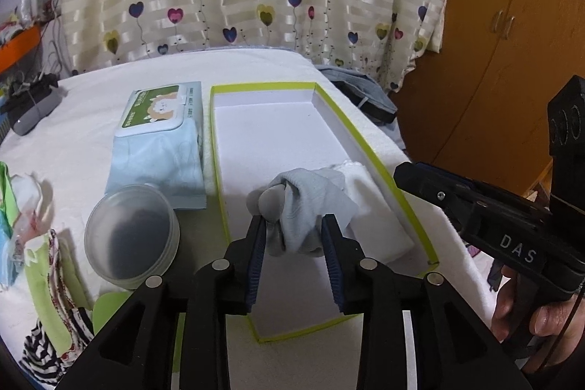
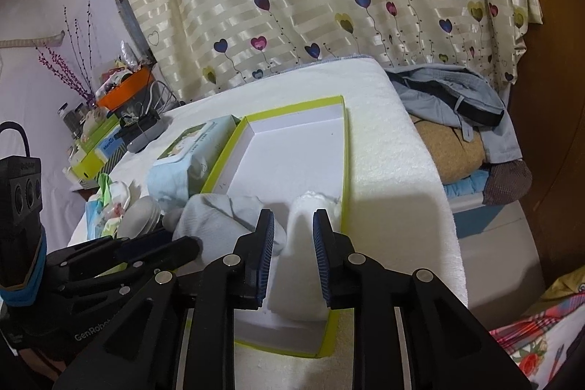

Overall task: Organize soft objects
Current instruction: 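Lower glove and towel into the white box and open both tools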

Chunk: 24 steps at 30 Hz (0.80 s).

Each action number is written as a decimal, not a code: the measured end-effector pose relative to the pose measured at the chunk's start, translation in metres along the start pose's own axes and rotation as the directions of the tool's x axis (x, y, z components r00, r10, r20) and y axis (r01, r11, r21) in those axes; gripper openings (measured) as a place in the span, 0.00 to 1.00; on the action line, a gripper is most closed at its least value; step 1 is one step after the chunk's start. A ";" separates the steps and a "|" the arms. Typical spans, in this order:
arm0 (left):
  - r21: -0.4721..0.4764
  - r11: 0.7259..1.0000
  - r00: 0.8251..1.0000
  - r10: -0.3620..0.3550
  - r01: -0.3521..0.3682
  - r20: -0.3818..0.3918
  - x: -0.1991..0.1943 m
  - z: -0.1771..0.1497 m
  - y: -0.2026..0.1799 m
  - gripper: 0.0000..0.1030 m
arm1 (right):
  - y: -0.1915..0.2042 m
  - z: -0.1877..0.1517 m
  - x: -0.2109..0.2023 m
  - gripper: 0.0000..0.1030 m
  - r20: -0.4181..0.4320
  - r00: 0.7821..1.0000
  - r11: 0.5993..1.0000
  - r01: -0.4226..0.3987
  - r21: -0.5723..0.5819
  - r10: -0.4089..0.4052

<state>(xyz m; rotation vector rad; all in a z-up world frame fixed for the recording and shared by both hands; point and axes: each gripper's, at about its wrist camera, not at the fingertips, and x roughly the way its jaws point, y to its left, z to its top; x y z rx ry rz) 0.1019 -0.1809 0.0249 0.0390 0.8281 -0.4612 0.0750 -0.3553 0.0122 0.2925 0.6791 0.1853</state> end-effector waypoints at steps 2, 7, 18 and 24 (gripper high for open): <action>-0.004 1.000 1.000 -0.009 0.009 0.009 -0.005 -0.001 0.001 0.35 | 0.004 0.000 -0.007 0.38 0.017 1.000 1.000 0.005 -0.011 -0.005; -0.006 1.000 0.999 -0.026 0.026 0.038 -0.022 -0.003 0.001 0.36 | 0.014 -0.001 -0.022 0.47 0.047 0.999 0.999 0.018 -0.036 -0.017; -0.008 1.000 0.996 -0.020 0.020 0.090 -0.057 -0.014 0.007 0.36 | 0.040 -0.008 -0.045 0.47 0.074 0.997 0.996 0.028 -0.088 -0.021; -0.031 0.999 0.994 -0.002 0.005 0.109 -0.073 -0.023 0.017 0.36 | 0.057 -0.014 -0.053 0.47 0.078 0.997 0.993 0.013 -0.120 -0.004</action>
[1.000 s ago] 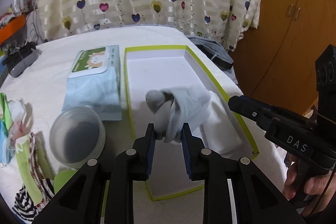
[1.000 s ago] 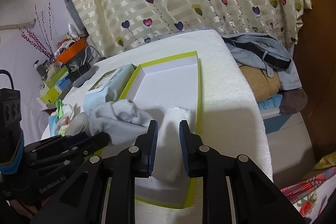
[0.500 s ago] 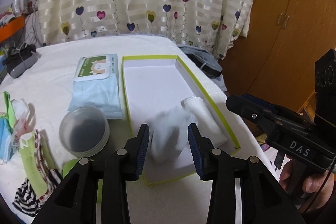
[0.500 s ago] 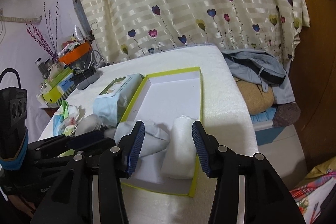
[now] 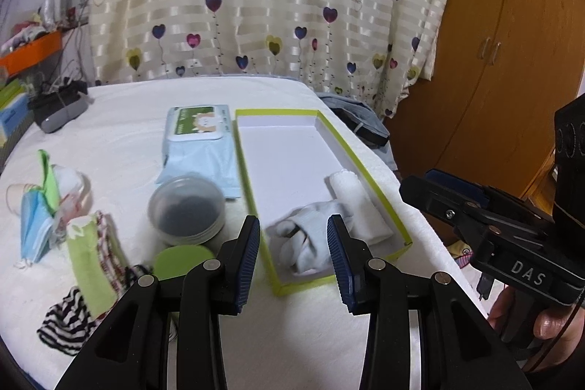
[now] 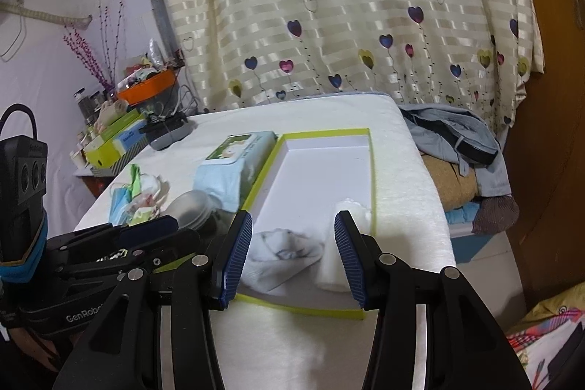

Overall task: Organize soft objects
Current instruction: 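Lower glove and towel into the white box and open both tools, then move both tools back toward the striped socks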

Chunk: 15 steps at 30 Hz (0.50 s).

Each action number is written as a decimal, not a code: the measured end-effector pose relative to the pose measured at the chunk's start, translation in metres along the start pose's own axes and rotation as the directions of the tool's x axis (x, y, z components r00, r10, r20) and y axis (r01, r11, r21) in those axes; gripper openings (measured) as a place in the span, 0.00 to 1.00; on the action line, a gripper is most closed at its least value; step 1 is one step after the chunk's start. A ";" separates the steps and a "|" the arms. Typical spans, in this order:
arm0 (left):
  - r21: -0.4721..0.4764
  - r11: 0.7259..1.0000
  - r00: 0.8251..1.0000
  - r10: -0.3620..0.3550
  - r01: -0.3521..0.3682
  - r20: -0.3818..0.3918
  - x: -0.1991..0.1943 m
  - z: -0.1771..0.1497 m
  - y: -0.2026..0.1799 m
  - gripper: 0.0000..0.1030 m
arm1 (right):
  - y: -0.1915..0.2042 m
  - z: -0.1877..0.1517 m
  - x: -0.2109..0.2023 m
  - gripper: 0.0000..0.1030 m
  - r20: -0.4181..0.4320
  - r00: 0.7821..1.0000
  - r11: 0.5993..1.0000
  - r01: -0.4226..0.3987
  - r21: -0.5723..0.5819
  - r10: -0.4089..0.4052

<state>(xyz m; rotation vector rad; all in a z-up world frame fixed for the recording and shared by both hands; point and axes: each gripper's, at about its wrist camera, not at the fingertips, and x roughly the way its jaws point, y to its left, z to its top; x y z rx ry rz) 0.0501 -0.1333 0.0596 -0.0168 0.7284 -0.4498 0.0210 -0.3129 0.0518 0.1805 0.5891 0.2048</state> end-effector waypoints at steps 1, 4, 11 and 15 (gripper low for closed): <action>-0.004 1.000 1.000 0.005 -0.005 0.002 -0.002 -0.001 0.002 0.36 | 0.004 -0.001 -0.001 0.47 -0.003 1.000 1.000 -0.011 -0.003 0.011; -0.014 1.000 1.000 0.019 -0.018 0.010 -0.011 -0.005 0.009 0.36 | 0.013 -0.003 -0.004 0.47 -0.007 0.999 0.999 -0.034 -0.016 0.034; -0.049 0.998 0.999 0.045 -0.044 0.020 -0.024 -0.014 0.026 0.36 | 0.036 -0.007 -0.004 0.47 -0.023 0.998 0.997 -0.063 -0.054 0.062; -0.067 0.996 0.998 0.057 -0.055 0.026 -0.029 -0.018 0.035 0.36 | 0.048 -0.009 -0.004 0.47 -0.029 0.996 0.993 -0.081 -0.080 0.079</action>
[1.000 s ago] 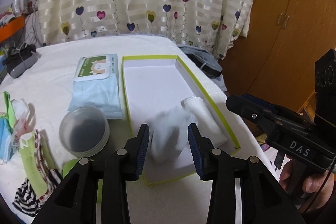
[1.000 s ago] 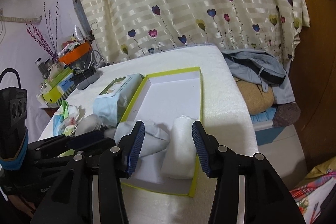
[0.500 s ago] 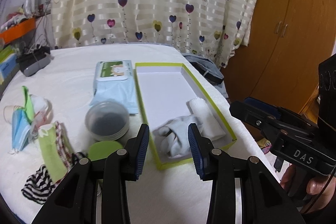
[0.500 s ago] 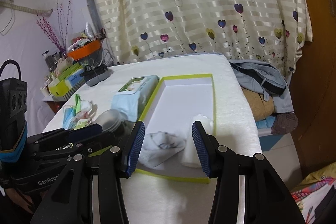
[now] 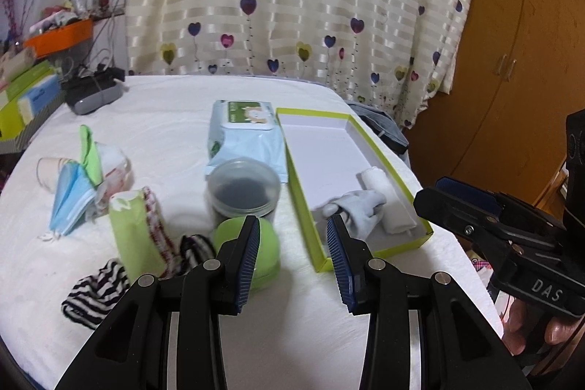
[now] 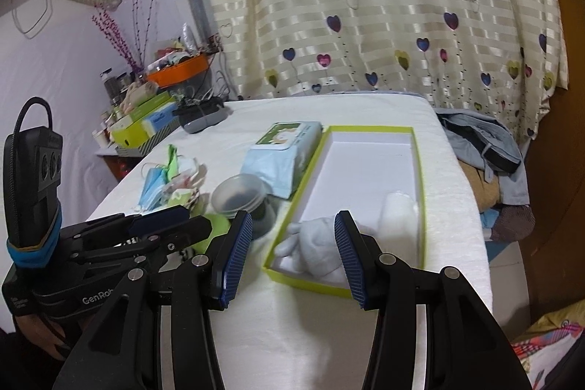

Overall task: Organize soft objects
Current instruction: 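Move both tools back toward the striped socks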

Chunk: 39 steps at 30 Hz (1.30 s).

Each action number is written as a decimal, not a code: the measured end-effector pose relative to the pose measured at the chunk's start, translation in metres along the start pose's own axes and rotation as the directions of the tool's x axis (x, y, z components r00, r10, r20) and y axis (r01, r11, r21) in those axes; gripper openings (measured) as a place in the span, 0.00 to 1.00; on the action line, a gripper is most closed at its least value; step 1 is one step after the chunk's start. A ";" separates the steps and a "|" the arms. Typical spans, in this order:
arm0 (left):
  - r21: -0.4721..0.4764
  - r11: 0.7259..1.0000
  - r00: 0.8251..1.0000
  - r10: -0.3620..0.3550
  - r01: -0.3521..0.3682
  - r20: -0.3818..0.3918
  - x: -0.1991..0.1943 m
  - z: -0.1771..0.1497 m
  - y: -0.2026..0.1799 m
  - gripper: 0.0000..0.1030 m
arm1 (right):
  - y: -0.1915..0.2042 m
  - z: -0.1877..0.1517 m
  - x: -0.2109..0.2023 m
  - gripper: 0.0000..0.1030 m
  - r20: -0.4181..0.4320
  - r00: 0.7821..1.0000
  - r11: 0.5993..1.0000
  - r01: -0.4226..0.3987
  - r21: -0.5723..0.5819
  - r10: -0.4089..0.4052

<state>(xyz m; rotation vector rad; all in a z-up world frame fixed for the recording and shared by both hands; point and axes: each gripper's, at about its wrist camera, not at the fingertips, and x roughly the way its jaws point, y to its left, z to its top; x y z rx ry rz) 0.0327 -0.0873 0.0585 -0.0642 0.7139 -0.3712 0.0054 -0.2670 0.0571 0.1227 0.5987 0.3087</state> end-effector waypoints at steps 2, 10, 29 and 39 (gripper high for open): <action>-0.009 1.000 1.000 0.003 -0.003 0.002 -0.002 -0.002 0.005 0.36 | 0.006 -0.001 0.001 0.47 -0.004 1.000 1.000 -0.010 -0.011 0.010; -0.032 0.999 1.000 0.023 -0.023 0.018 -0.013 -0.008 0.021 0.36 | 0.030 -0.006 0.007 0.47 -0.028 0.999 0.998 -0.039 -0.050 0.038; -0.158 0.973 0.984 0.175 -0.170 0.018 -0.041 -0.034 0.099 0.36 | 0.080 -0.022 0.024 0.47 -0.085 0.988 0.983 -0.135 -0.124 0.125; -0.190 0.959 0.978 0.210 -0.209 -0.017 -0.037 -0.046 0.128 0.43 | 0.093 -0.034 0.039 0.47 -0.139 0.977 0.976 -0.180 -0.125 0.163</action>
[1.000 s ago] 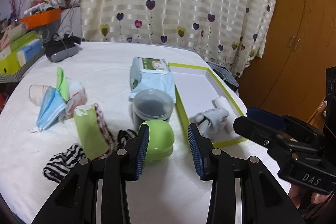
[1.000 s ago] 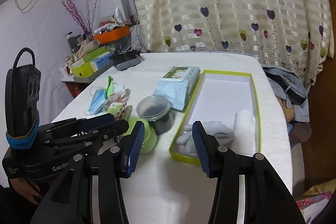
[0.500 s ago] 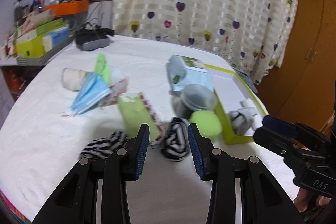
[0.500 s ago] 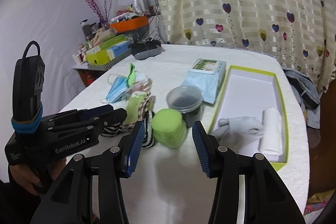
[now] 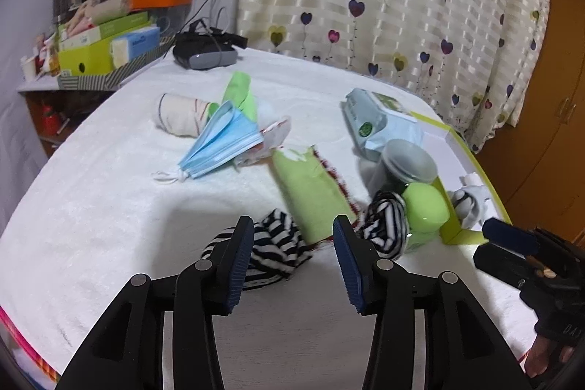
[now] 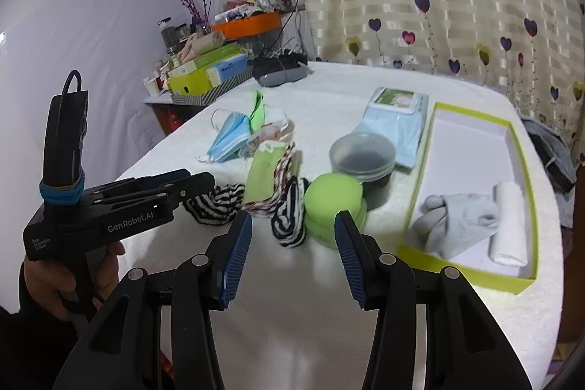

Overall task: Organize soft objects
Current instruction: 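Move both tools back toward the striped socks, then grasp one striped sock with the left tool while the right tool grasps the other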

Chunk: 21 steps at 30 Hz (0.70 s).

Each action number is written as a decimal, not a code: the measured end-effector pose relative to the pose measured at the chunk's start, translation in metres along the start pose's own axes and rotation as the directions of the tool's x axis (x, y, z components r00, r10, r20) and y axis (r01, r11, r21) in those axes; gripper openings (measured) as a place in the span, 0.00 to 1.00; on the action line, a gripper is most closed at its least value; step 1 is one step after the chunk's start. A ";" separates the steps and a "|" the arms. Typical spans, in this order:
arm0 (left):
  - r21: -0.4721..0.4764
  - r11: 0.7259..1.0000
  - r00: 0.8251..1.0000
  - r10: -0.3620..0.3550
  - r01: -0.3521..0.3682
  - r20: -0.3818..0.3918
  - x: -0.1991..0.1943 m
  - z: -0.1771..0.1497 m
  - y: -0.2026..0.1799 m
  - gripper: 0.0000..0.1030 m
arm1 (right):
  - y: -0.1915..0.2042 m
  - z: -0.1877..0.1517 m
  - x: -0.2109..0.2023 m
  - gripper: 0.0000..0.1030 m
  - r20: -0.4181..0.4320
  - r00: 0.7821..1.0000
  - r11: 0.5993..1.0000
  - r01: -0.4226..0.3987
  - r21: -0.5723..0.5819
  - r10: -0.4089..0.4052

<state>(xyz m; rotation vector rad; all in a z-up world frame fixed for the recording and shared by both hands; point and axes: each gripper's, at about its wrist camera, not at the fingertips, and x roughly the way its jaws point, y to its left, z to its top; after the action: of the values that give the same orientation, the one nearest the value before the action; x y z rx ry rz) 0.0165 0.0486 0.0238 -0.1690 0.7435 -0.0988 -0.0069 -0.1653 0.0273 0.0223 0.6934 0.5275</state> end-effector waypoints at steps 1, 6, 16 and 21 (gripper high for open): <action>-0.001 1.000 1.000 0.001 -0.001 -0.003 0.001 0.000 0.001 0.43 | 0.001 -0.002 0.003 0.47 -0.011 1.000 1.000 -0.003 0.000 0.003; 0.022 1.000 1.000 0.002 -0.002 -0.019 0.009 -0.005 0.006 0.47 | 0.003 -0.008 0.021 0.47 -0.061 0.998 1.000 -0.026 0.016 0.027; 0.025 0.999 0.997 0.036 -0.035 -0.070 0.031 -0.010 0.023 0.50 | -0.004 -0.018 0.061 0.47 -0.178 0.983 0.995 -0.029 0.092 0.045; 0.034 0.998 0.994 0.047 -0.044 -0.098 0.041 -0.015 0.027 0.50 | -0.005 -0.019 0.074 0.47 -0.203 0.978 0.992 -0.020 0.126 0.045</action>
<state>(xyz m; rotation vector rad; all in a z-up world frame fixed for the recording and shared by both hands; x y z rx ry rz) 0.0373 0.0676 -0.0194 -0.1171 0.8430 -0.0762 0.0316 -0.1378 -0.0331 0.0960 0.9284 0.5221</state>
